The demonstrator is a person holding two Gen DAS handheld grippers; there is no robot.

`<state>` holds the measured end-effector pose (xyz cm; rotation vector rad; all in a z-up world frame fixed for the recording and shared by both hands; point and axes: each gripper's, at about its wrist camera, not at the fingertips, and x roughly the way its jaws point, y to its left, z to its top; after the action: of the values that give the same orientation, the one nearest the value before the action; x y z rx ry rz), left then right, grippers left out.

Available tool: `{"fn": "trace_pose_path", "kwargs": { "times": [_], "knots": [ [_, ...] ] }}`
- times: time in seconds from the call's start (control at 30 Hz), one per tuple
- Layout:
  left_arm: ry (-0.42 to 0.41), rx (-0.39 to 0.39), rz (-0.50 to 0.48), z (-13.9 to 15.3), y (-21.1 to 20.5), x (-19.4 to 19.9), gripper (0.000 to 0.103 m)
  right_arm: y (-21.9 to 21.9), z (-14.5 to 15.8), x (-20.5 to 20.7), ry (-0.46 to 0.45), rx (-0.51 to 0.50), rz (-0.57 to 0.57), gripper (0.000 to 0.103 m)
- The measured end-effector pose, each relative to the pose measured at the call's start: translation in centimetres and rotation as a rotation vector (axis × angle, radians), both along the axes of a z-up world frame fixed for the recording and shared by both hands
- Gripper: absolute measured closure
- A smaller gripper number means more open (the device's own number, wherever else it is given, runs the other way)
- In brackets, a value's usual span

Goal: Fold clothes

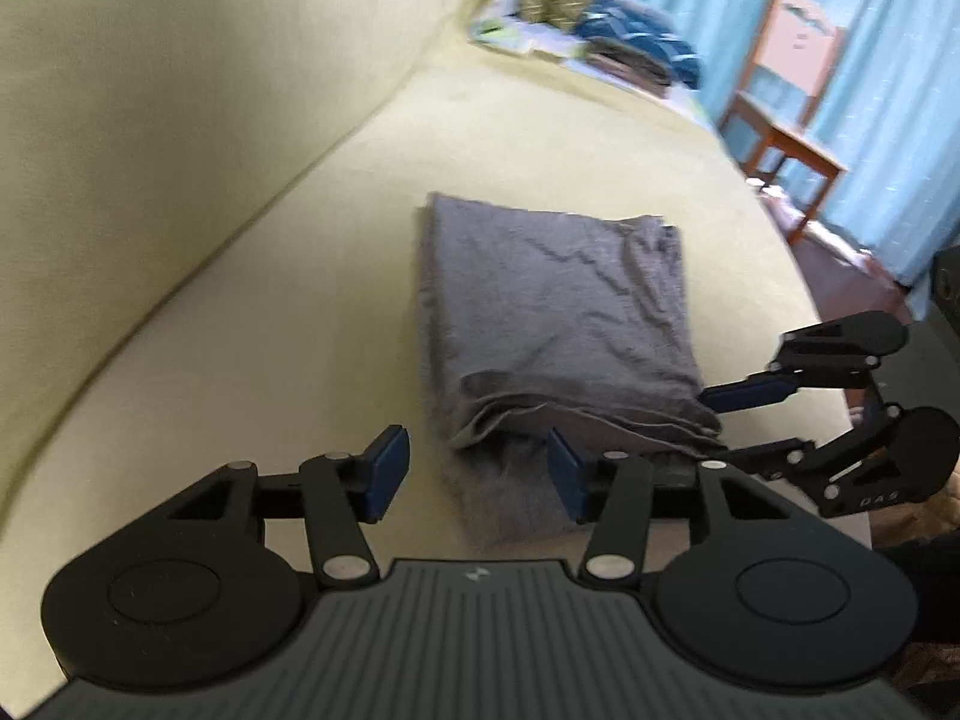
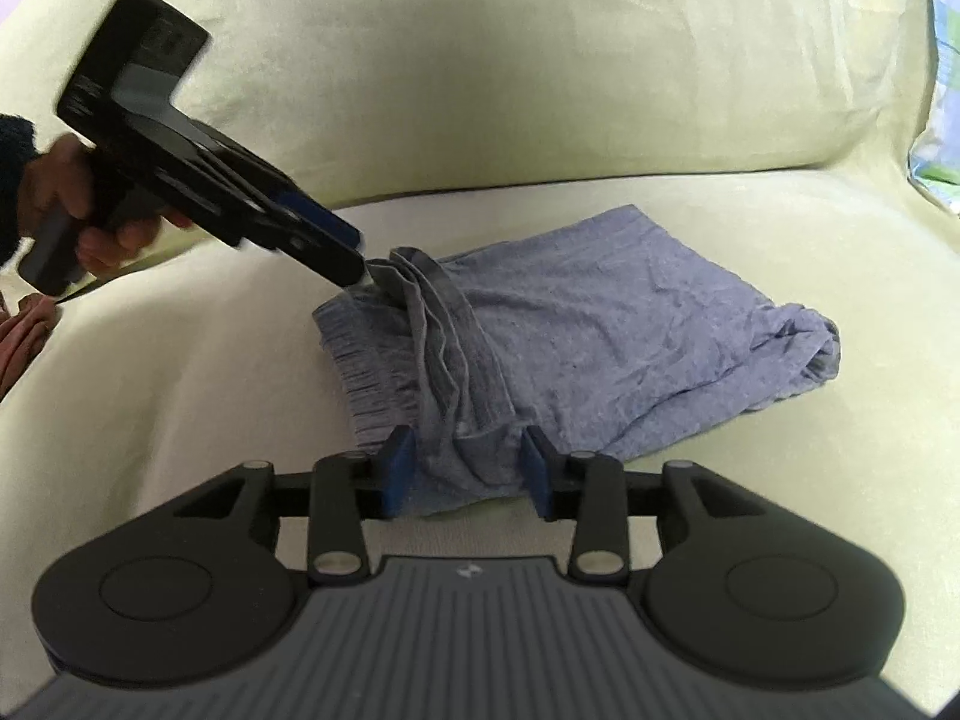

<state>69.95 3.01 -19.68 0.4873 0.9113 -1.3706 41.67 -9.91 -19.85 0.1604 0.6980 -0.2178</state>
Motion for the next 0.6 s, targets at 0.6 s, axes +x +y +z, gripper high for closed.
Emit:
{"fn": "trace_pose_path", "kwargs": {
  "times": [0.6],
  "knots": [
    [0.258,0.037,0.714,-2.2,4.3,-10.8,0.047,-2.7,-0.2,3.7,0.111,0.099,0.103,0.103]
  ]
}}
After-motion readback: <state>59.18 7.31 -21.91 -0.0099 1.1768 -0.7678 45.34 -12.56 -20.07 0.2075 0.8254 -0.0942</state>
